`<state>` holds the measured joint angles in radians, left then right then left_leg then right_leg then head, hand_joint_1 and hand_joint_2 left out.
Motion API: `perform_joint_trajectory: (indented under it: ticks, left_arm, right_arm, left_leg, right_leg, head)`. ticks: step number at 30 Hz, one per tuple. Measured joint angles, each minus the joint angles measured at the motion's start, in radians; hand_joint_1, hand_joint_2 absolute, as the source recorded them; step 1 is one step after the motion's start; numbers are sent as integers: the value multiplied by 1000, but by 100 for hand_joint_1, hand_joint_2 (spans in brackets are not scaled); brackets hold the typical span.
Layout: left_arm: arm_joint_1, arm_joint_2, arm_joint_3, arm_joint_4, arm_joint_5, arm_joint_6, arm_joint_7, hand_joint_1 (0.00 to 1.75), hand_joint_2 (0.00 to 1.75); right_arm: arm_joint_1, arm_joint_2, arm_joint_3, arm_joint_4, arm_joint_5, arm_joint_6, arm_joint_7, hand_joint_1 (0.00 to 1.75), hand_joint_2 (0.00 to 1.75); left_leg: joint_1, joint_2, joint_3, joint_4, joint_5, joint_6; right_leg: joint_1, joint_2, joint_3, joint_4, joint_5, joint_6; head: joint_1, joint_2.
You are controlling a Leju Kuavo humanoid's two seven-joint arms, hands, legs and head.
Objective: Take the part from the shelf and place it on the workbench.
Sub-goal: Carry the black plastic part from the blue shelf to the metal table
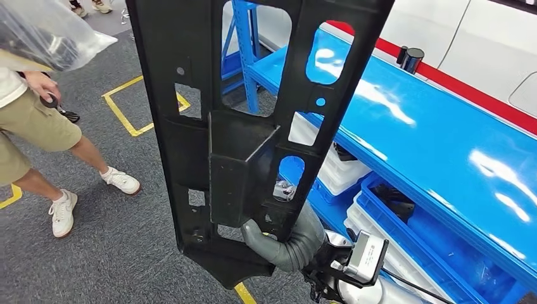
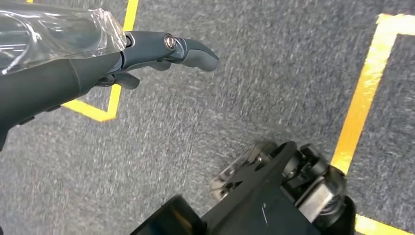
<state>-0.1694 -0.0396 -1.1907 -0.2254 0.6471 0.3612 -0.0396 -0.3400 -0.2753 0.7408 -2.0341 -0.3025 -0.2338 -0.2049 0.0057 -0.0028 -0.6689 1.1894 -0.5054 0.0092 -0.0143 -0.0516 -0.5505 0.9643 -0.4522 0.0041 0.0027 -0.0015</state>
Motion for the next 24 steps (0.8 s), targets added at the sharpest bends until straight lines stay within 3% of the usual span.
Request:
perform_joint_trajectory:
  ticks: [2,3,5,7,9,11,12,13,14,16,18,20,22,24]
  left_arm:
    - [5,0,0,0,-1,-2,1,0,175]
    - [6,0,-1,0,-1,-3,1,0,175]
    - [9,0,-1,0,-2,-5,1,0,175]
    - [14,0,-1,0,-2,-6,0,0,175]
    - [15,0,-1,0,-2,-6,0,0,175]
    - [14,0,-1,0,-2,-6,1,0,175]
    - [14,-1,-1,0,-2,-5,2,0,175]
    - [14,-1,-1,0,-2,-4,2,0,175]
    - [14,-1,-1,0,-2,-4,3,0,175]
    - [13,-2,-1,0,-3,-2,3,0,175]
    - [12,-2,-1,0,-4,0,4,0,175]
    - [10,-2,-1,0,-5,2,4,0,175]
    - [12,-2,-1,0,-5,4,6,0,175]
    - [12,-2,-1,0,-6,6,9,0,175]
  right_arm:
    - [-1,0,0,0,0,0,0,175,175]
    - [-1,0,0,0,0,0,0,175,175]
    - [0,0,0,-1,0,0,1,175,175]
    - [-1,-1,0,-1,1,0,1,175,175]
    - [-2,-1,-1,-3,2,0,2,175,175]
    - [0,-2,-1,-5,4,0,2,175,175]
    - [2,-2,-1,-5,6,0,2,175,175]
    - [3,-3,-1,-5,7,-1,3,175,175]
    - [4,-3,-1,-5,8,-1,3,175,175]
    - [4,-4,-1,-5,8,-1,4,175,175]
    - [4,-4,-1,-6,9,-1,5,175,175]
    - [3,-5,-1,-7,9,-1,5,175,175]
    - [0,-5,-1,-8,9,-1,6,175,175]
    - [-3,-5,-1,-10,9,-1,6,175,175]
  left_leg:
    - [-10,37,76,-156,67,13]
    - [-17,56,102,-212,85,19]
    - [-29,67,113,-247,87,26]
    - [-26,43,115,-254,92,33]
    - [-19,20,123,-262,99,44]
    - [-16,-4,126,-263,100,50]
    - [-16,-16,126,-263,100,51]
    - [-16,-30,127,-263,99,52]
    - [-15,-45,130,-262,98,52]
    - [-12,-74,138,-261,92,47]
    - [-10,-100,140,-254,84,37]
    - [-7,-120,133,-249,78,27]
    - [-2,-132,127,-248,75,17]
    - [-3,-94,107,-203,52,6]
  right_leg:
    - [4,-18,9,0,-7,4]
    - [6,-26,12,0,-10,7]
    - [9,-44,13,-1,-13,13]
    - [8,-54,17,1,-20,21]
    - [6,-17,-1,52,-56,27]
    - [4,31,-64,185,-119,29]
    - [4,41,-102,255,-142,30]
    - [4,45,-130,299,-147,31]
    - [3,46,-139,303,-132,31]
    - [-1,61,-99,193,-51,32]
    - [-8,108,-41,60,7,33]
    - [-7,132,-21,14,11,28]
    - [-4,111,-17,11,8,17]
    - [-5,87,-8,9,4,4]
  head:
    - [0,0]
    - [0,0]
    - [0,0]
    - [1,0]
    - [2,0]
    - [4,0]
    - [5,0]
    - [5,0]
    - [5,0]
    - [5,0]
    - [4,0]
    - [4,0]
    - [4,0]
    - [1,0]
